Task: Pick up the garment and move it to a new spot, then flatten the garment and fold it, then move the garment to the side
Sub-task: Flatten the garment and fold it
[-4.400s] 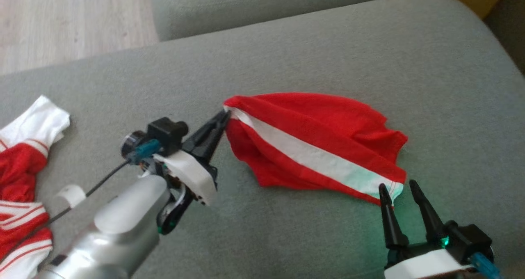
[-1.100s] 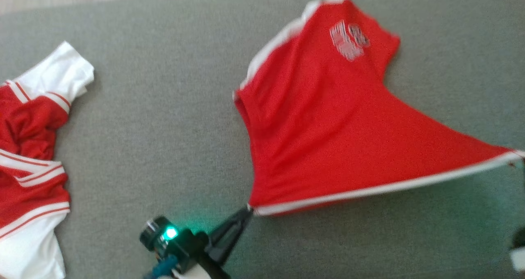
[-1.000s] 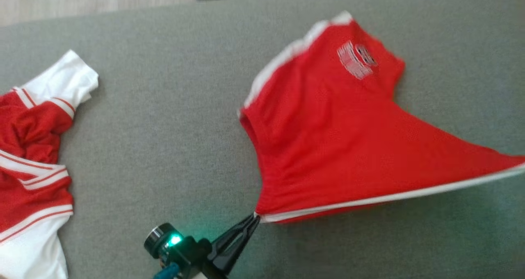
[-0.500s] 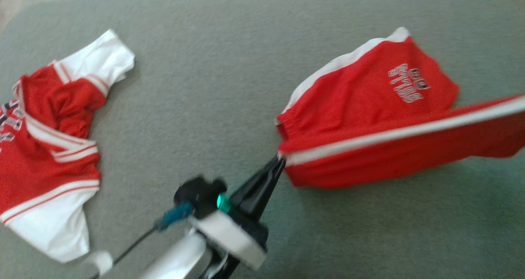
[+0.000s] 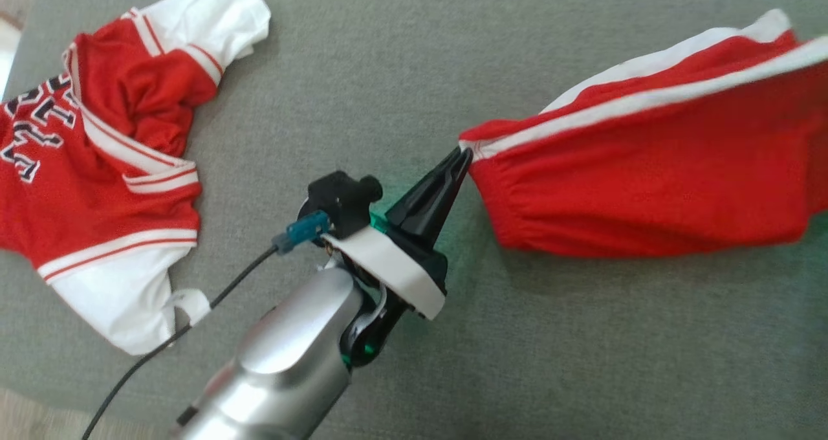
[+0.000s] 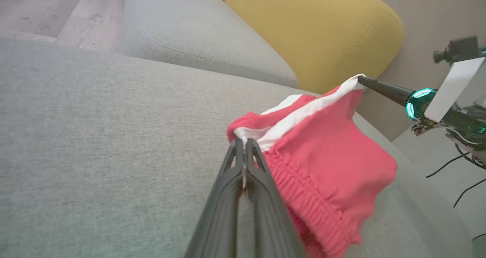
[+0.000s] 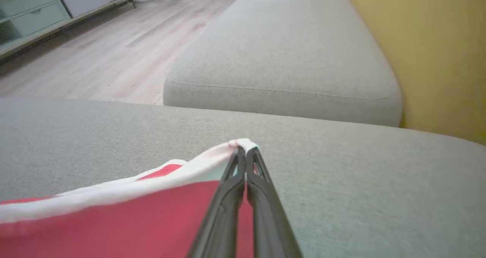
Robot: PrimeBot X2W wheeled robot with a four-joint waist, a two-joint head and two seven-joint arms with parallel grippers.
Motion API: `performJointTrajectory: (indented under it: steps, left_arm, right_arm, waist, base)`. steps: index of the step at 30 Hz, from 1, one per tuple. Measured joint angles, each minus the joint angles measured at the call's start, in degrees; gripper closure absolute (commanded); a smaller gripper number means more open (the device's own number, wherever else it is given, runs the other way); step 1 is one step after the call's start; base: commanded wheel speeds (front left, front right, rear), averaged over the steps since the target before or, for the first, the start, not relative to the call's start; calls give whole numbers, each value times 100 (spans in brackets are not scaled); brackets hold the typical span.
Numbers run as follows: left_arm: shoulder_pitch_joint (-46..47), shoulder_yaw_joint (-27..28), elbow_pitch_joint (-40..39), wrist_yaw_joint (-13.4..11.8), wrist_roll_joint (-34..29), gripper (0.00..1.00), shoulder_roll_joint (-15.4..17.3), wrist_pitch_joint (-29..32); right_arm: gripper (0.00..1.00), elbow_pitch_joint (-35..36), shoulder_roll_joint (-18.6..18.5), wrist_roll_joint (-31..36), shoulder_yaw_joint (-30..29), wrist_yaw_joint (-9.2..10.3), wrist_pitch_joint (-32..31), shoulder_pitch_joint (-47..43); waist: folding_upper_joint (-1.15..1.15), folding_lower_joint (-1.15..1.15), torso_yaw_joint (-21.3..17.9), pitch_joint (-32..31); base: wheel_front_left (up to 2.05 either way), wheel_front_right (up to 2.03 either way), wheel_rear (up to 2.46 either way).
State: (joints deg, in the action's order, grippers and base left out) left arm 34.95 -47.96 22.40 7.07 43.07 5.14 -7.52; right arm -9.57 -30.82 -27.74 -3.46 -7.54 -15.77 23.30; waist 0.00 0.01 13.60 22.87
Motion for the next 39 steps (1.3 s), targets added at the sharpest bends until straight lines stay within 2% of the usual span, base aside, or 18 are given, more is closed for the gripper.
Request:
performJointTrajectory:
  steps: [4, 5, 6, 7, 8, 9, 10, 11, 12, 16, 20, 25, 29, 34, 39]
  left_arm:
    - [157, -34, 269, 2, 97, 100, -78, -125]
    - [191, -53, 338, 2, 135, 100, -89, -174]
    - [227, -66, 411, 4, 171, 100, -102, -211]
    - [257, -66, 478, 7, 227, 100, -121, -244]
    - [276, -76, 536, 7, 258, 98, -137, -287]
    - [291, -104, 590, 7, 280, 77, -152, -323]
    - [302, -136, 666, 8, 286, 40, -175, -357]
    - [312, -172, 746, 8, 290, 40, -193, -377]
    - [325, -193, 834, 4, 281, 2, -213, -435]
    - [338, -182, 1009, -90, 121, 0, -221, -594]
    - [232, -38, 1021, -401, -278, 0, -224, -677]
    - [-499, 583, 100, -984, -1280, 0, -227, -693]
    - [-1276, 1038, -801, -1385, -1919, 0, -229, -694]
    - [-1965, 1312, -1726, -1717, -2441, 0, -227, -703]
    - [-2272, 1399, -2107, -1816, -2718, 0, -231, -719]
  right_arm:
    - [100, -393, -56, 46, 344, 0, -3, 489]
    - [91, -483, -56, 58, 427, 0, 15, 602]
    - [79, -589, -55, 59, 503, 0, 36, 712]
    - [57, -688, -51, 57, 575, 0, 67, 808]
    - [16, -779, -44, 49, 639, 0, 70, 882]
    - [0, -866, -29, 46, 665, 0, 91, 937]
    - [0, -947, -12, 48, 673, 0, 175, 969]
    - [0, -1013, 2, 48, 675, 0, 275, 991]
    - [0, -1063, 13, 47, 677, 0, 349, 996]
    - [0, -1073, 27, -77, 705, 0, 519, 930]
    - [0, -890, 14, -258, 723, 0, 569, 368]
    - [0, -958, 7, -353, 423, 0, 541, -413]
    - [0, -1196, -16, -300, 73, 0, 463, -506]
    - [0, -1612, -62, -234, -227, 0, 231, -506]
    - [0, -1913, -58, -449, -434, 0, -214, -465]
  waist:
    - [0, 0, 106, 181]
    - [0, 0, 127, 219]
    - [0, 0, 146, 250]
    - [0, 0, 164, 270]
    - [0, 0, 177, 283]
    - [0, 0, 187, 287]
    - [0, -1, 196, 281]
    - [0, 0, 203, 265]
    - [0, 0, 210, 237]
    - [0, -2, 221, 116]
    - [0, -2, 207, -70]
    - [0, -3, 252, -252]
    - [0, -2, 443, -293]
    - [0, -2, 743, -296]
    - [0, -2, 985, -281]
  base:
    - [0, 0, 0]
    - [0, 0, 0]
    - [0, 0, 0]
    - [0, 0, 0]
    - [0, 0, 0]
    - [0, 0, 0]
    - [0, 0, 0]
    - [0, 0, 0]
    - [0, 0, 0]
    - [0, 0, 0]
    - [0, 0, 0]
    - [0, 0, 0]
    - [0, 0, 0]
    - [0, 0, 0]
    - [0, 0, 0]
